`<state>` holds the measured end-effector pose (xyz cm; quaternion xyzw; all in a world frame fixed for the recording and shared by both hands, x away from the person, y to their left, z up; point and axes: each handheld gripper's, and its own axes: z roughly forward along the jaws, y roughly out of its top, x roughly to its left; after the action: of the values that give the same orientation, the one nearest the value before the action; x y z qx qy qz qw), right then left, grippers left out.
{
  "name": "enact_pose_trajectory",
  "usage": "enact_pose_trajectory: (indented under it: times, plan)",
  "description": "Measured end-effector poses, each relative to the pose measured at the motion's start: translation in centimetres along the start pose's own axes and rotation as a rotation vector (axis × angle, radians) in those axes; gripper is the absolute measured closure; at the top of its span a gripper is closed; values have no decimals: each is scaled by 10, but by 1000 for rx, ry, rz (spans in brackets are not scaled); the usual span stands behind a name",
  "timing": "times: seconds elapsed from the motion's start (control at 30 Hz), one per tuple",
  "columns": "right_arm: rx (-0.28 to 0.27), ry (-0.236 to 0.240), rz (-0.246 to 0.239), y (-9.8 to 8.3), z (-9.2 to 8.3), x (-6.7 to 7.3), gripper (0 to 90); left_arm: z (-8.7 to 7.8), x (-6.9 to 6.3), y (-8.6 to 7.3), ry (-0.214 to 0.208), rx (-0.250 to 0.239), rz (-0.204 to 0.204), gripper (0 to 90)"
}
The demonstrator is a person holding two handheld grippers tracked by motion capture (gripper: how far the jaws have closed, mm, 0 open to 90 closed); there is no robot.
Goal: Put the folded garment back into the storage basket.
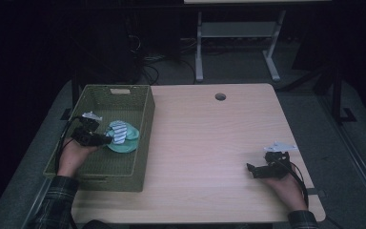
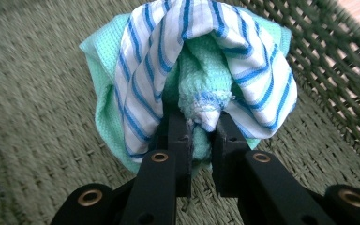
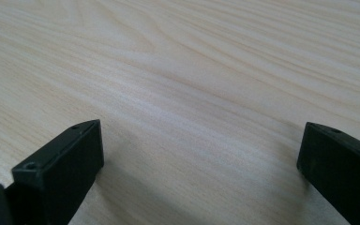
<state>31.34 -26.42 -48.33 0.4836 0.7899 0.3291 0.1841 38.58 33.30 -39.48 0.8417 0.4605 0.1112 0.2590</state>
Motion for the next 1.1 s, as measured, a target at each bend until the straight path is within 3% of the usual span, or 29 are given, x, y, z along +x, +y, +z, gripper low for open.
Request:
enact_pose_trajectory:
  times: [0.2, 0.4, 0.63, 1.0, 1.1]
  plan:
    - [-1, 0, 3, 0, 0, 0, 3, 3, 1, -1, -1, 22, 4, 755]
    - [-1, 1, 0, 0, 0, 0, 3, 1, 3, -1, 25, 0, -17, 492]
    - [-1, 2, -1, 0, 0, 0, 3, -8, 0, 1, 23, -41, -28, 289]
    - [-1, 1, 0, 0, 0, 0, 3, -19, -19, 22, -12, -111, -14, 158]
    - [-1, 2, 1, 0, 0, 0, 3, -25, -26, 29, -40, -154, -6, 146]
